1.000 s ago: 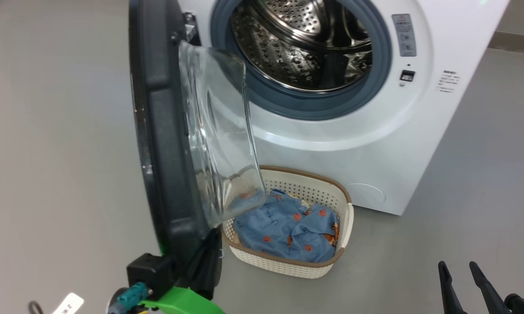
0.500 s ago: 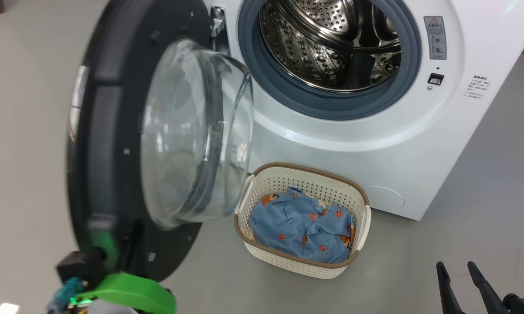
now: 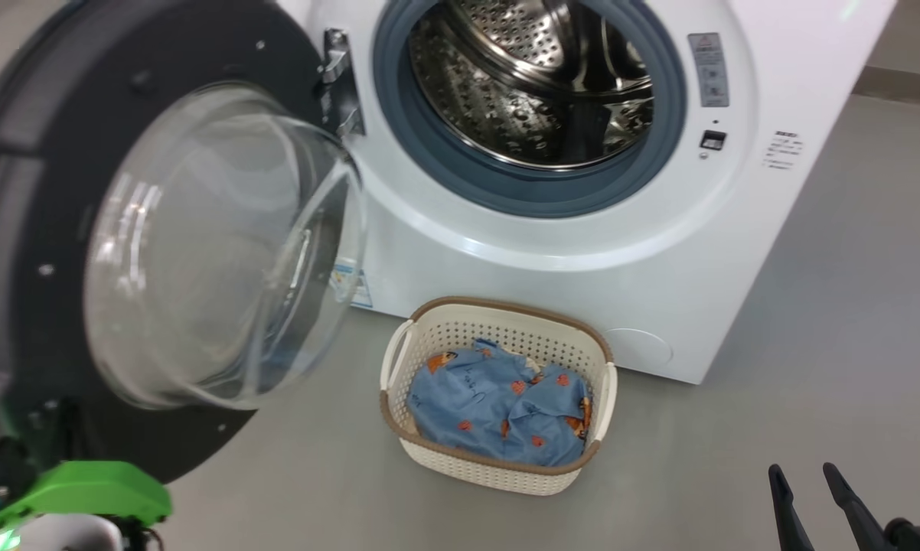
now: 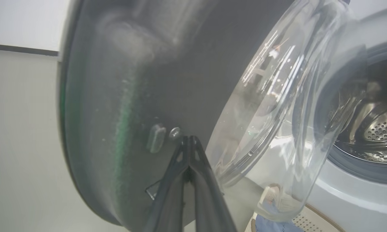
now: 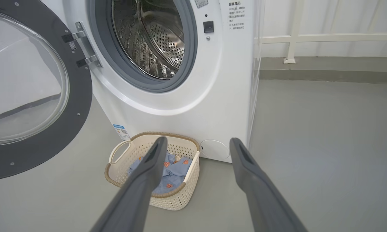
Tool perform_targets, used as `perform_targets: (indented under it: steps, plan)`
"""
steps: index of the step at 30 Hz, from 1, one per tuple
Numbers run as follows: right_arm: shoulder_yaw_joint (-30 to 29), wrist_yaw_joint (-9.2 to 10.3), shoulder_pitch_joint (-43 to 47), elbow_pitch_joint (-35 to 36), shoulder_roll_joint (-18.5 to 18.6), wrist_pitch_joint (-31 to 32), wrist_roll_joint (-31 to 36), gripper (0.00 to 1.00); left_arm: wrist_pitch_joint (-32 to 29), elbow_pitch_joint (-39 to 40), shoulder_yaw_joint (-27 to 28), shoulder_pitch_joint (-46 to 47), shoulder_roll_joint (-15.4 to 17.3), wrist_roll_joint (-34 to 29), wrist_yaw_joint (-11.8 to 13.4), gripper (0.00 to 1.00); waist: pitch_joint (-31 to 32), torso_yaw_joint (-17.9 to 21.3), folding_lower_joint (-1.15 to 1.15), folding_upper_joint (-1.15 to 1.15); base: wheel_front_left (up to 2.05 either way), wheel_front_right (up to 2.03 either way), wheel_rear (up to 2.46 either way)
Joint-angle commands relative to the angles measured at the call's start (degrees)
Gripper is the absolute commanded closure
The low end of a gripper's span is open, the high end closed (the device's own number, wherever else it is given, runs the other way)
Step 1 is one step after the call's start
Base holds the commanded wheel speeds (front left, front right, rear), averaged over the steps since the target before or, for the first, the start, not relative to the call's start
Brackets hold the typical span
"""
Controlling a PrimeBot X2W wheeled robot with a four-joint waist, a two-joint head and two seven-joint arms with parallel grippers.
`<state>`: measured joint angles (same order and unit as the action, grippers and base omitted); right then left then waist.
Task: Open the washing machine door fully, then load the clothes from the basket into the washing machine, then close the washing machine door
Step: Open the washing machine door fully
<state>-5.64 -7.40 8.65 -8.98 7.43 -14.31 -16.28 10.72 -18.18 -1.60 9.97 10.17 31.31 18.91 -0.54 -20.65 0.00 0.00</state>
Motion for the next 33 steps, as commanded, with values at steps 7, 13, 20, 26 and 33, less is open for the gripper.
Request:
perform_targets:
  steps: [7, 13, 20, 26, 33]
  plan:
    - [1.64, -0.09, 1.9, 1.0, 2.29, -0.69, -0.35, 0.0, 3.34, -7.98, 6.49, 6.68, 3.8, 1.76, -0.68, 1.0, 1.03, 2.57, 0.0, 0.0, 0.0, 0.0, 0.0]
    - [2.07, -0.09, 1.98, 1.28, 3.47, -0.69, -0.52, 0.0, 4.21, -14.91, 10.7, 10.52, 5.2, 1.37, -2.05, 1.0, 0.79, 3.8, 0.0, 0.0, 0.0, 0.0, 0.0]
    - [2.44, -0.09, 1.69, 1.24, 3.94, -0.69, -0.65, 0.0, 4.26, -18.54, 16.78, 13.36, 5.88, -2.57, -3.89, 1.0, -0.04, 4.79, 0.0, 0.0, 0.0, 0.0, 0.0]
    - [2.8, -0.09, 1.31, 1.02, 3.56, -0.69, -0.64, 0.0, 4.27, -21.03, 19.77, 15.17, 4.94, -6.58, -5.12, 1.0, -0.47, 5.28, 0.0, 0.0, 0.0, 0.0, 0.0]
    - [3.03, -0.09, 0.63, 0.63, 3.25, -0.69, -0.63, 0.0, 4.27, -21.73, 21.4, 17.52, 1.93, -11.8, -4.78, 1.0, -0.83, 5.41, 0.0, 0.0, 0.0, 0.0, 0.0]
